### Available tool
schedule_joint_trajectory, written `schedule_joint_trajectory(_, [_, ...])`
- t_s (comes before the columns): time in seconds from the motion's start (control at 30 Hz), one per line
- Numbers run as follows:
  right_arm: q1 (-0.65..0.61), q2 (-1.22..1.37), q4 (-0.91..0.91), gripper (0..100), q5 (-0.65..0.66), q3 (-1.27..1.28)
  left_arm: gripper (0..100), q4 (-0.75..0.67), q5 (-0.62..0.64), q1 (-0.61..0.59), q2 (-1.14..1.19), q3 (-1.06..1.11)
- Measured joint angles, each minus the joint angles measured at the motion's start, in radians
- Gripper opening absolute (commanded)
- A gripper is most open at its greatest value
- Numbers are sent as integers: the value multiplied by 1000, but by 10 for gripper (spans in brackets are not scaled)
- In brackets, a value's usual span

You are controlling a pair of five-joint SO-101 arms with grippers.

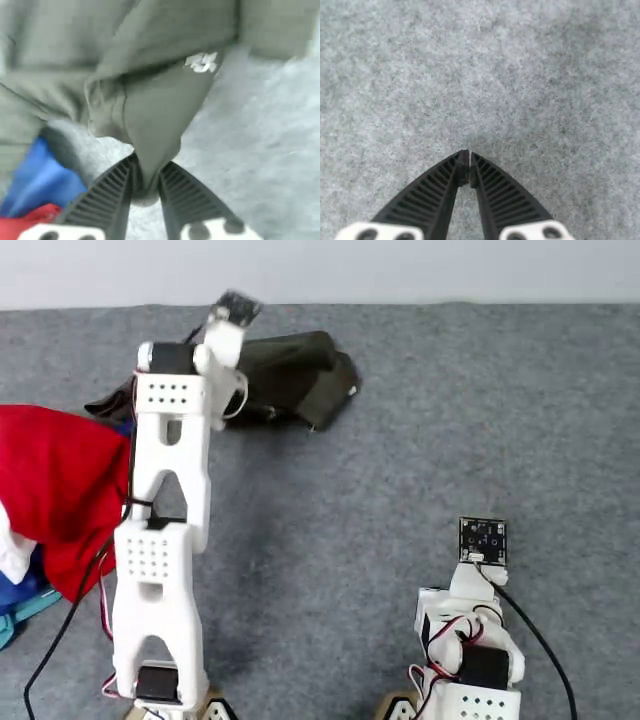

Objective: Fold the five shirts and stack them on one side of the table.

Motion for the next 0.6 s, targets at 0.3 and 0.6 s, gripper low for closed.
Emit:
schedule_joint_trajectory(0.3, [0, 0, 0, 9, 0, 0, 13, 6, 41, 308, -489, 290])
schedule_joint_trajectory(0.6, [0, 0, 0, 9, 0, 0, 15, 6, 43, 641, -631, 494])
